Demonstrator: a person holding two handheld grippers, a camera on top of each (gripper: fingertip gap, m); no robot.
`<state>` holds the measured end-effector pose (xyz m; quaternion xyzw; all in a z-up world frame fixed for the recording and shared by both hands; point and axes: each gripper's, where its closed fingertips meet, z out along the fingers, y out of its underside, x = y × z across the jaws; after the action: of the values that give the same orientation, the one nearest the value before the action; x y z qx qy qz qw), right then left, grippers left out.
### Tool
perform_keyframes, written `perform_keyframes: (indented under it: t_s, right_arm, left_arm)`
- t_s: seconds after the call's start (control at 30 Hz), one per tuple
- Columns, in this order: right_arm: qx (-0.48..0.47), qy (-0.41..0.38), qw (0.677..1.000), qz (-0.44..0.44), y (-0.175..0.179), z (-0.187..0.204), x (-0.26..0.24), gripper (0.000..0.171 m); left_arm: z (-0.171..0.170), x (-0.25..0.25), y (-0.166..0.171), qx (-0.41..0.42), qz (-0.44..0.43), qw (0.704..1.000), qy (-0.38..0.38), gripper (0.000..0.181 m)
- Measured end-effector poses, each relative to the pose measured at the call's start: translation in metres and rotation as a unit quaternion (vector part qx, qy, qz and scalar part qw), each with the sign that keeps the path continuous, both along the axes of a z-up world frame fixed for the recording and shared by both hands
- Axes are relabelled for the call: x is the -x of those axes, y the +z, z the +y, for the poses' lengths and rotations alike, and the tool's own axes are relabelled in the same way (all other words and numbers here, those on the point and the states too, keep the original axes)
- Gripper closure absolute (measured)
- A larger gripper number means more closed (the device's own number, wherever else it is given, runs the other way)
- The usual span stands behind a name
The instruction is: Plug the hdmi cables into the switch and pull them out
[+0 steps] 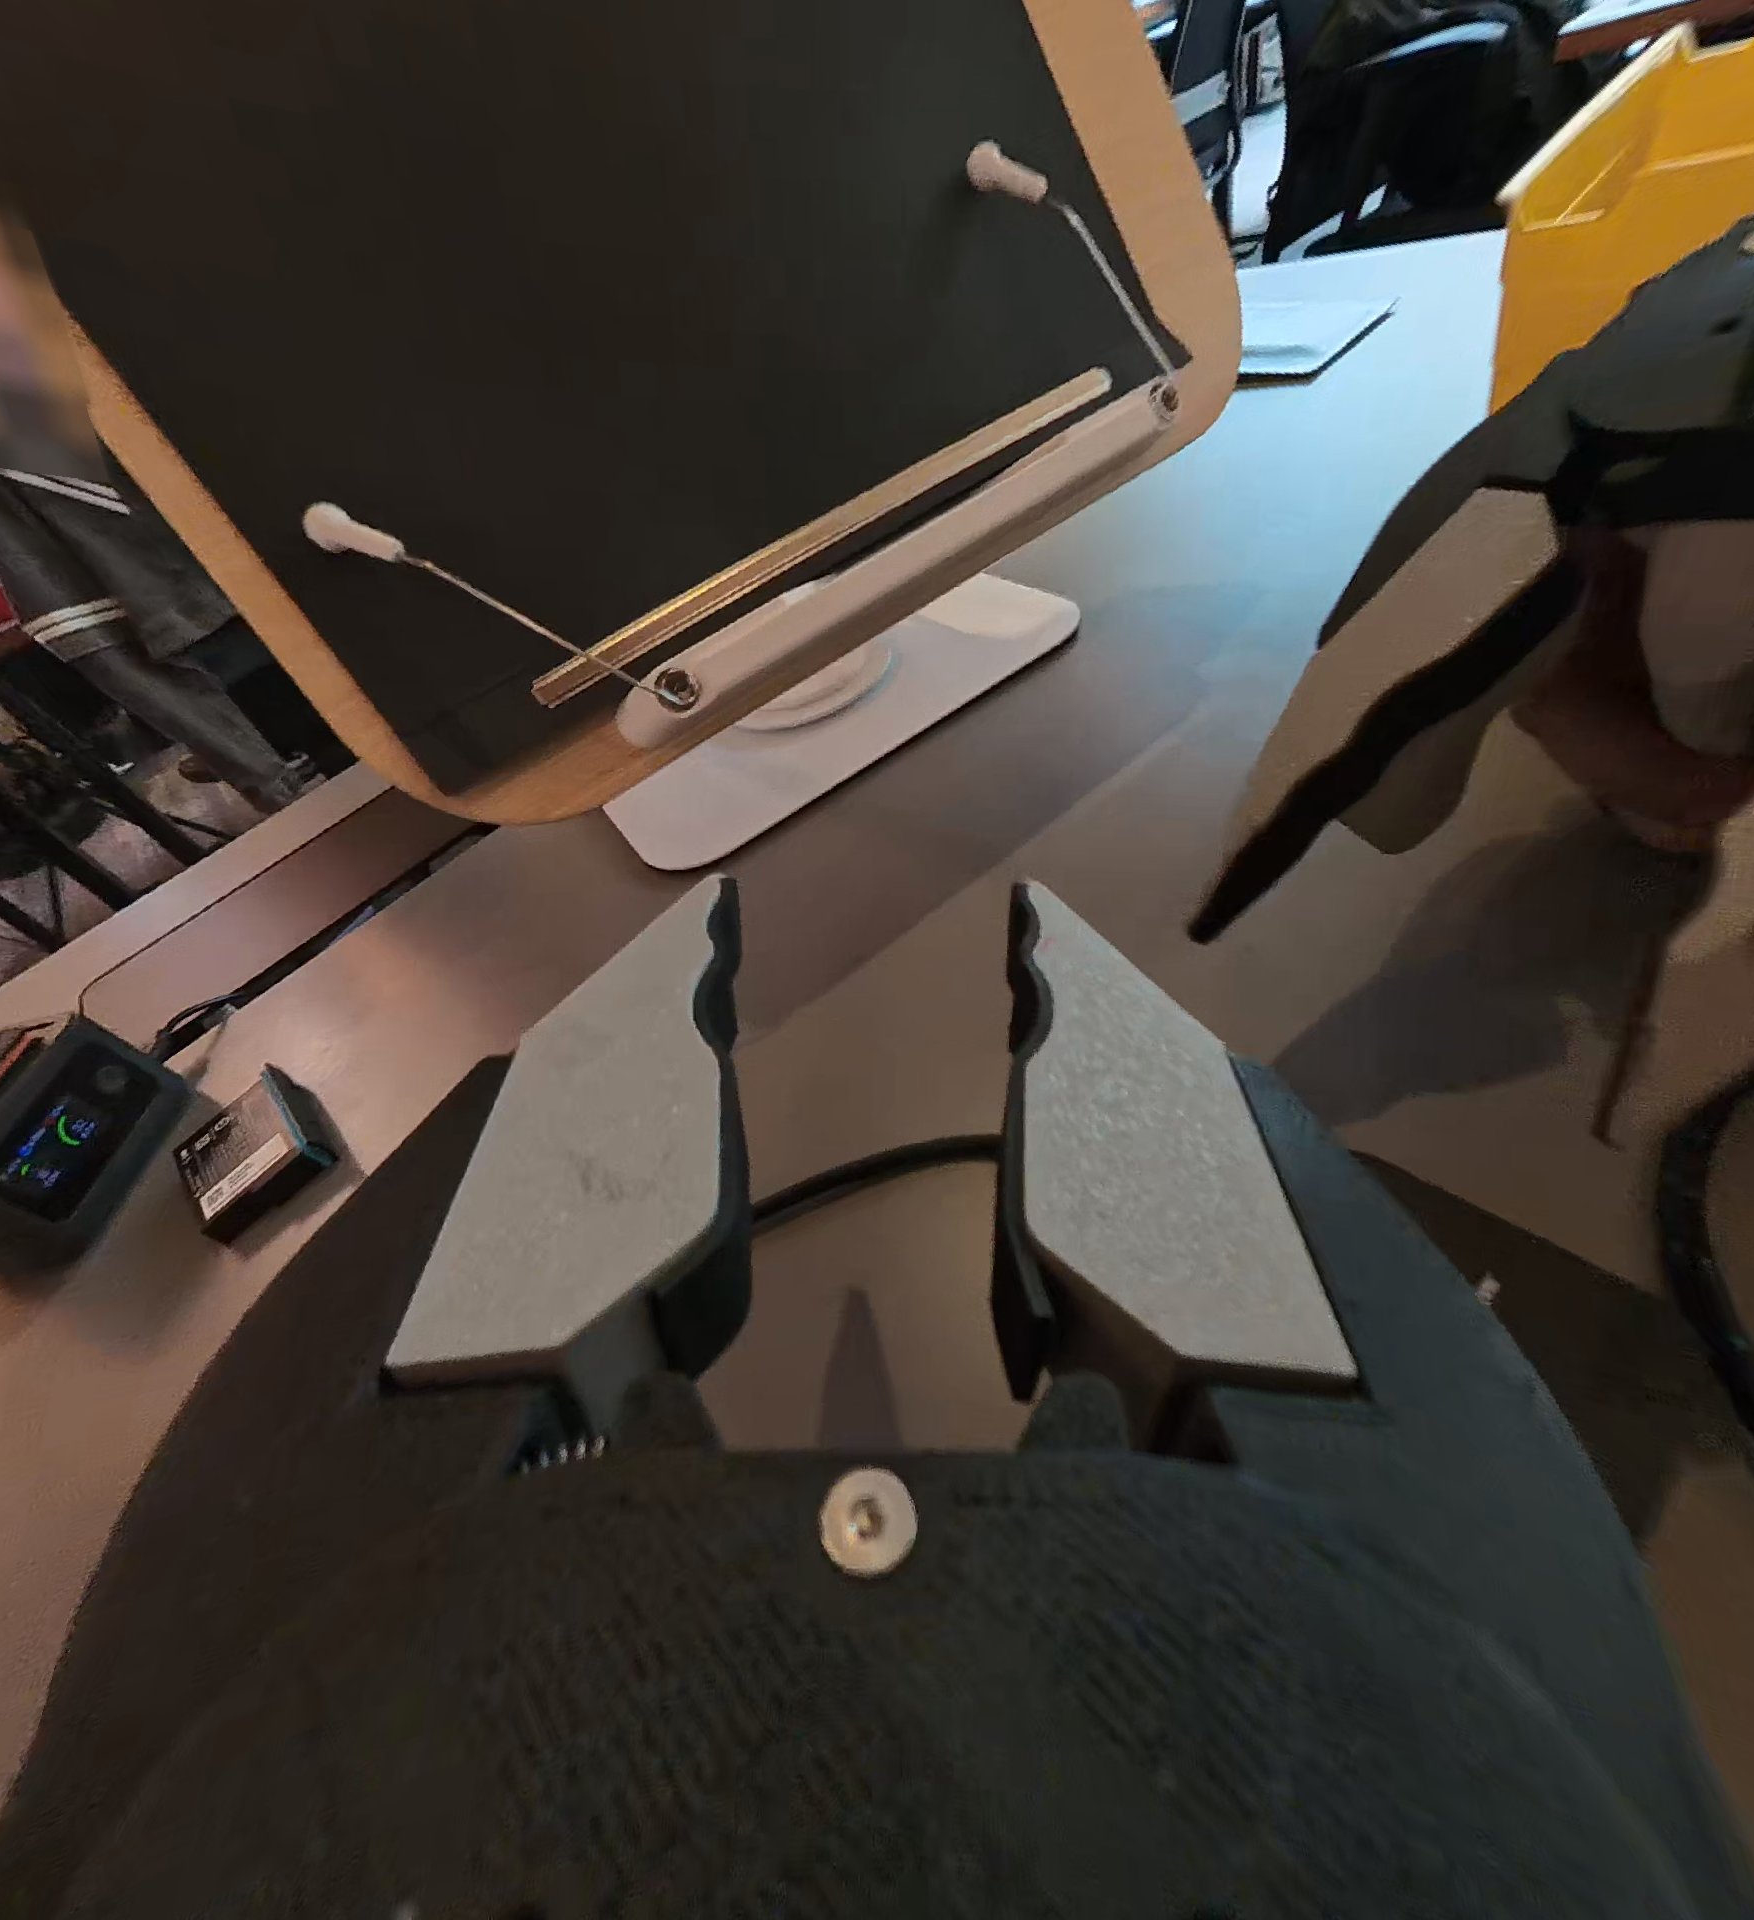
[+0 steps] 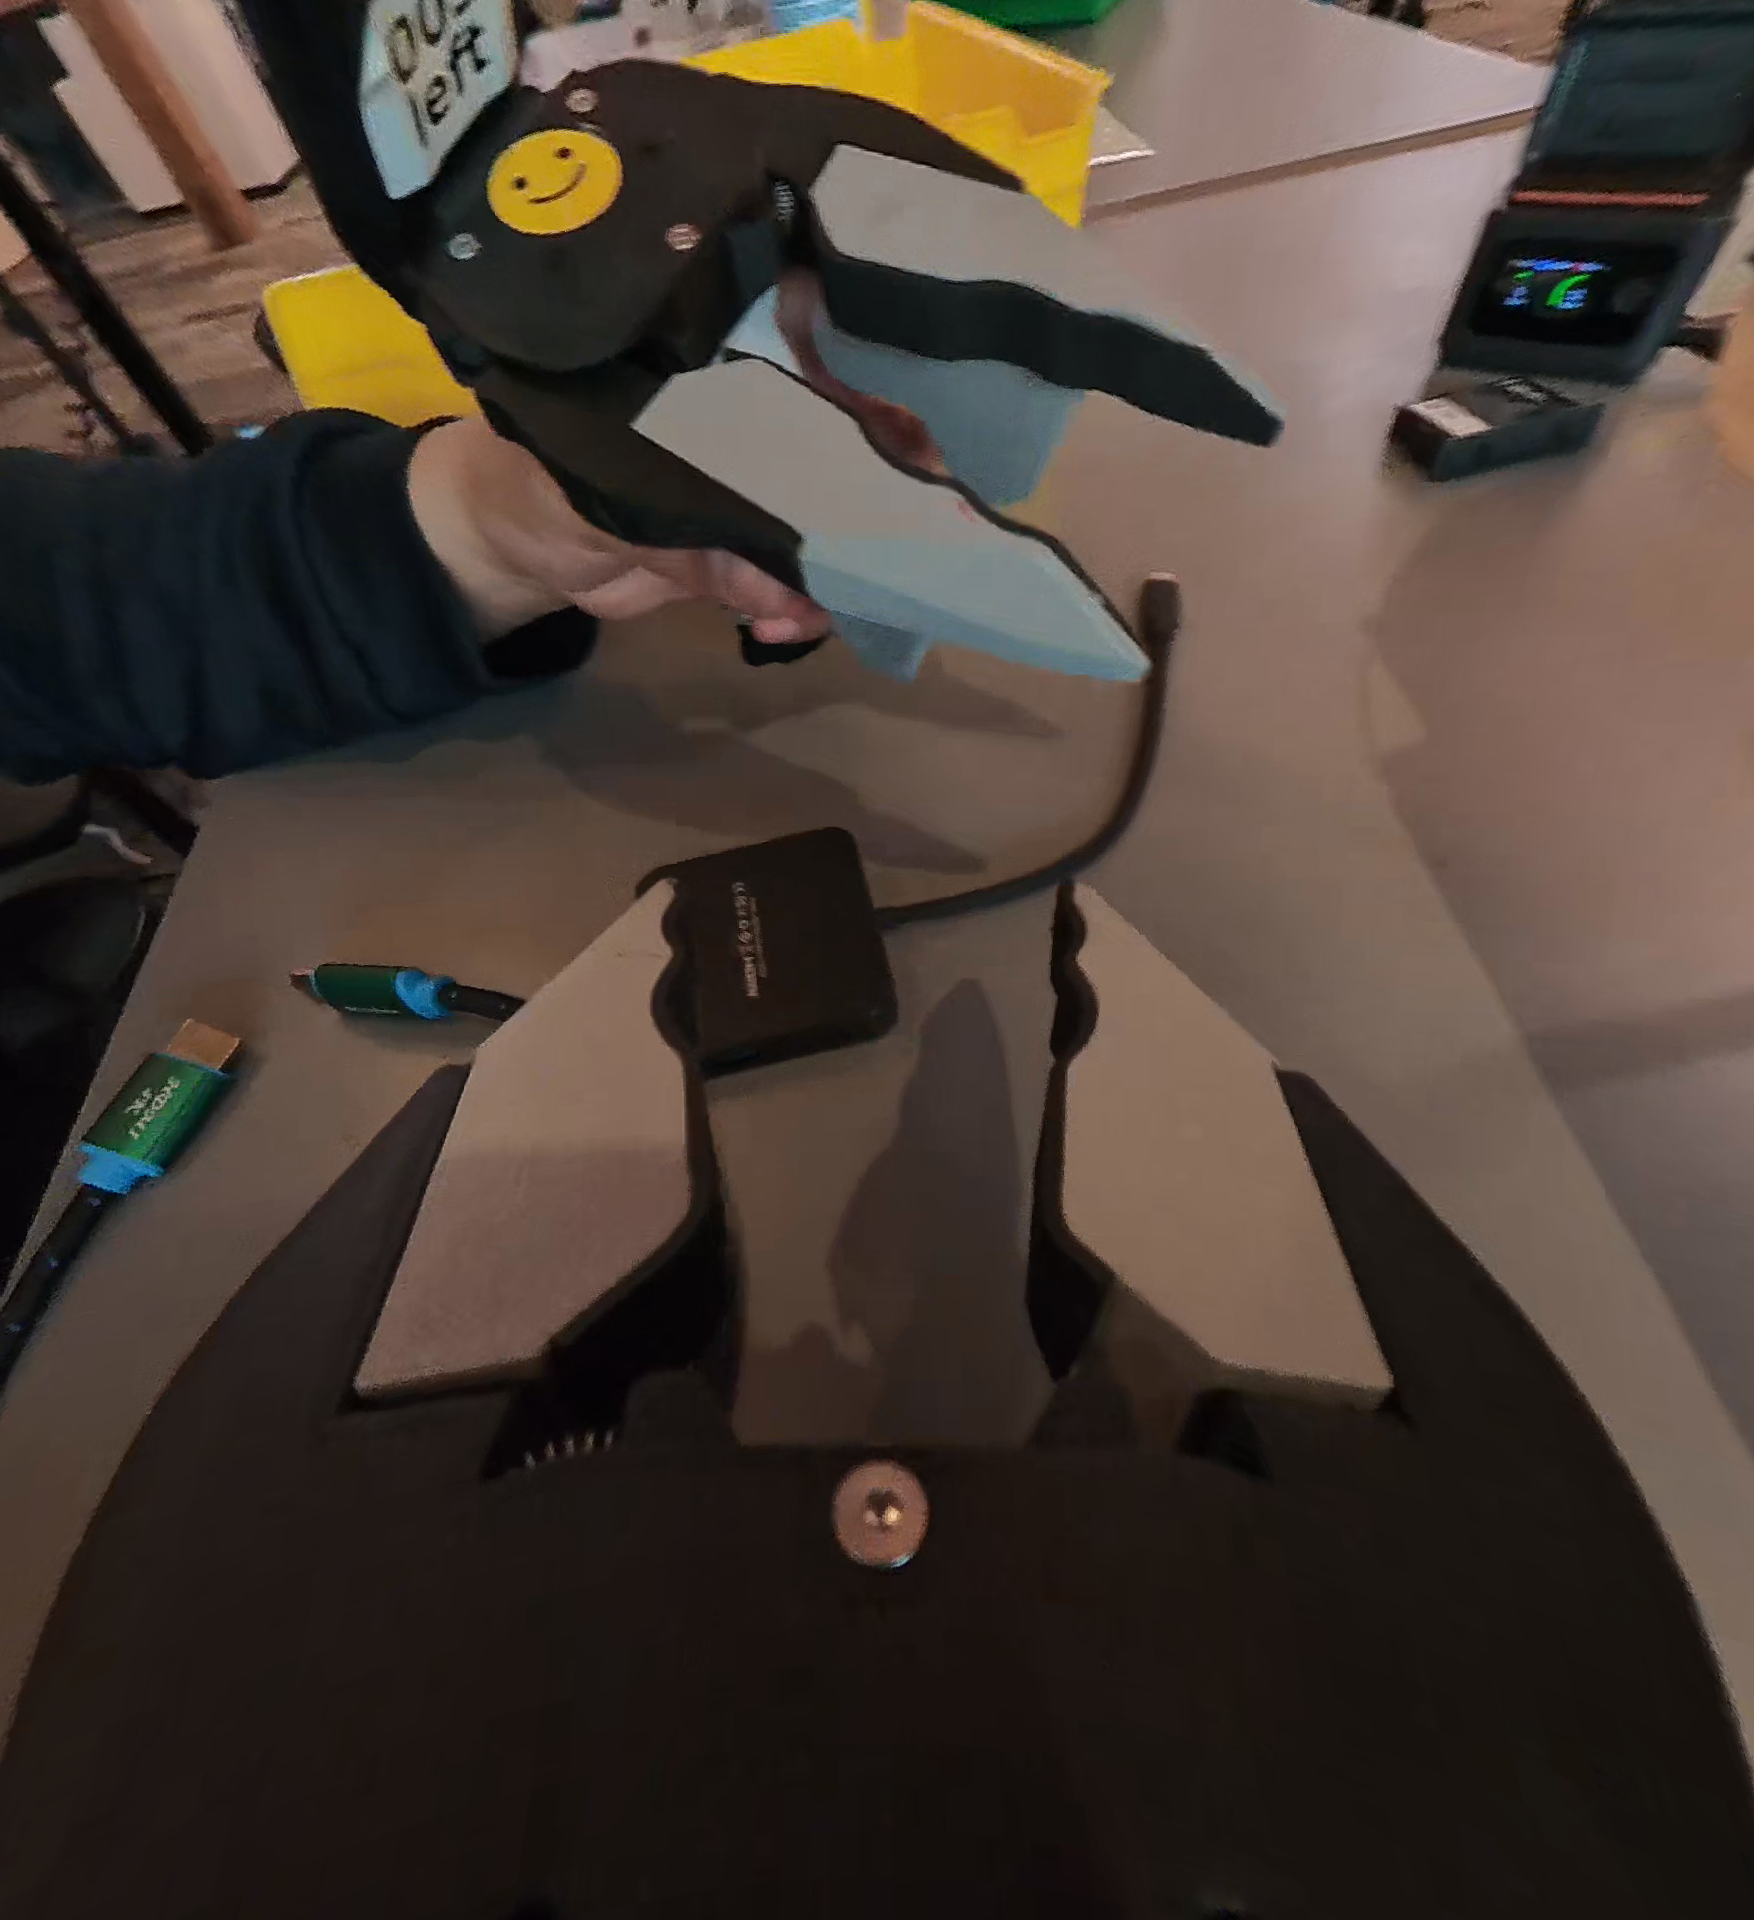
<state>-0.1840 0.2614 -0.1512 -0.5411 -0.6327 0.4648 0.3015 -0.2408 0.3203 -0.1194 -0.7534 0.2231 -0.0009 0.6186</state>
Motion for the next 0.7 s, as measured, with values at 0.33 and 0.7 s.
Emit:
perform_keyframes:
  t_s: [0.33, 0.7]
  right_arm:
    - [-0.053, 0.066, 0.996, -0.04, -0.016, -0.03, 0.026, 0.1]
    - [-0.085, 0.054, 0.994, -0.05, -0.021, -0.019, 0.024, 0.097]
  left_arm:
    - [0.0, 0.004, -0.004, 0.016, -0.077, 0.997, -0.025, 0.125]
    - [0.001, 0.009, 0.002, 0.007, -0.118, 0.992, -0.04, 0.128]
